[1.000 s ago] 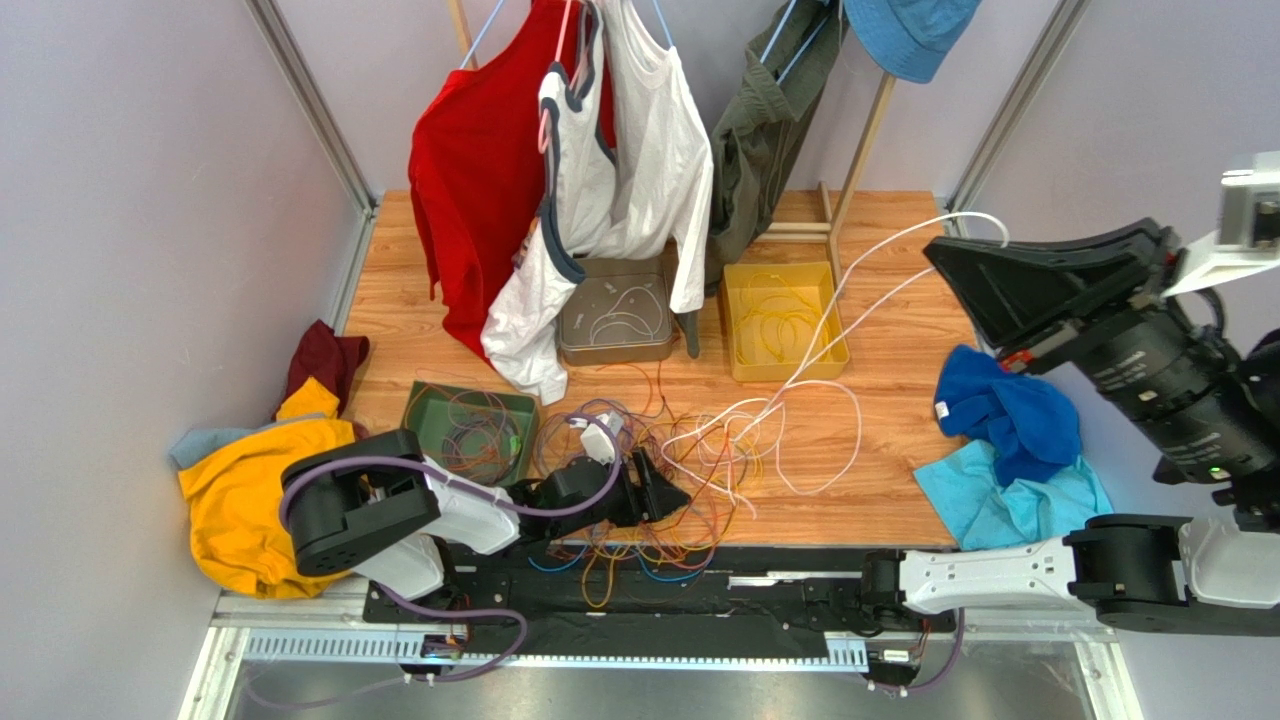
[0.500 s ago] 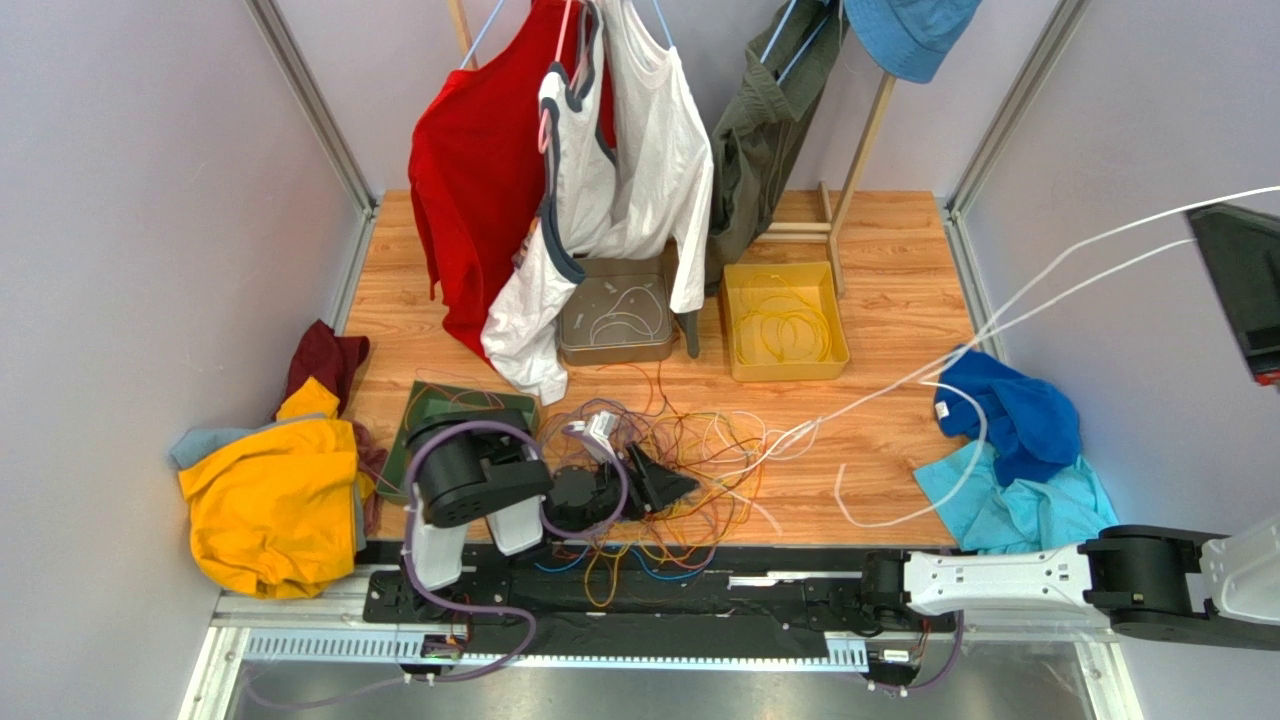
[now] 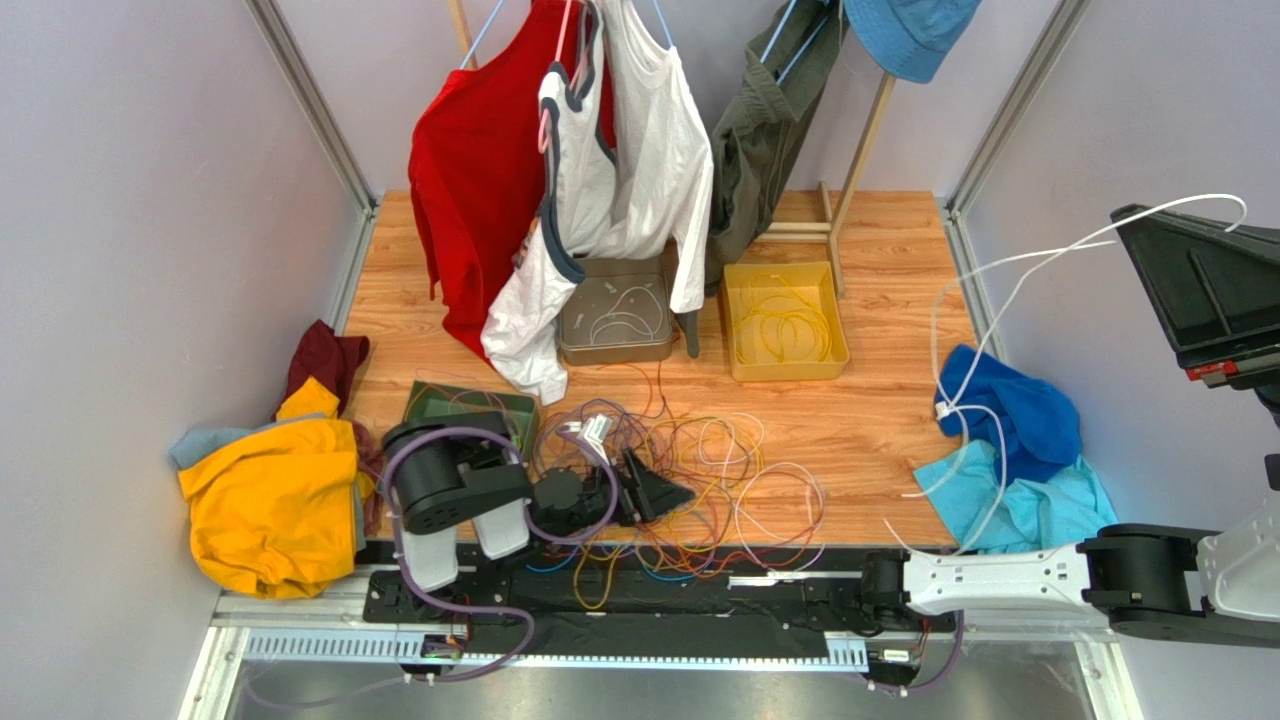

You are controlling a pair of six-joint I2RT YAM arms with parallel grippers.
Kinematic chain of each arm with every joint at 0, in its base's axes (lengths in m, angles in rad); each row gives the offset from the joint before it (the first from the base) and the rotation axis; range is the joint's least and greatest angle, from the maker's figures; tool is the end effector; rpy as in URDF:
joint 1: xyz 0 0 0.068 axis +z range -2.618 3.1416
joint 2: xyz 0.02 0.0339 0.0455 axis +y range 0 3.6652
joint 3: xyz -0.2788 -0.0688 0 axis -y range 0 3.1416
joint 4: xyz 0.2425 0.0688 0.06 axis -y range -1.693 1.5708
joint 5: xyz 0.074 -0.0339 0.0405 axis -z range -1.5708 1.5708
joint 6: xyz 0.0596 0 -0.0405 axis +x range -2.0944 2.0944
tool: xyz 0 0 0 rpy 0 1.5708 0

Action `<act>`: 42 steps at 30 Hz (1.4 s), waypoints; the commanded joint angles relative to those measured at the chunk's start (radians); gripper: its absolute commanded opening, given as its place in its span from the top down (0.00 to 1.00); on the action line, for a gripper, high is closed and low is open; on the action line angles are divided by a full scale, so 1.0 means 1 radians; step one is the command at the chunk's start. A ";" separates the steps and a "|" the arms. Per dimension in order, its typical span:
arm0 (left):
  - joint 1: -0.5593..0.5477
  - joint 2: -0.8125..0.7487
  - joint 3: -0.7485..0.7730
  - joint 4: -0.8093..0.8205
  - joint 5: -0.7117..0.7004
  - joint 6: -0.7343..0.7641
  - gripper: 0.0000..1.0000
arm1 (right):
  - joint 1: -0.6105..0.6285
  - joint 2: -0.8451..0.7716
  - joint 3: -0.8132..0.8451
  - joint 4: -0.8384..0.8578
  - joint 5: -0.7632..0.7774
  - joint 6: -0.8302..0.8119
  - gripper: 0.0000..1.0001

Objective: Untangle the cables

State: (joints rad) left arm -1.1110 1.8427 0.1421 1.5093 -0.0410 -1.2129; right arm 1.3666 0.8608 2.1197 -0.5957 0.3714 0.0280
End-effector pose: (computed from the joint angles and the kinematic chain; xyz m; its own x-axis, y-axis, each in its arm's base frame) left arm 0.1149 -0.2266 0.1084 -0.8515 -0.3894 -0.3512 0.2284 0.3275 -0.9168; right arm 0.0126 -0.0458 0.6539 0.1009 0.6157 -0.7815 -0.8576 0.4519 0.2454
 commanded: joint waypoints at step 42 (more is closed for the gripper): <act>-0.059 -1.533 0.412 -2.043 -0.342 0.486 0.08 | -0.552 0.736 0.077 0.258 -0.252 0.000 1.00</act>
State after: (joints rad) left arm -1.1702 0.3355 0.5766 -0.5056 -0.3801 -0.7124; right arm 0.8581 1.5177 2.0808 -0.3920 0.2272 -0.0280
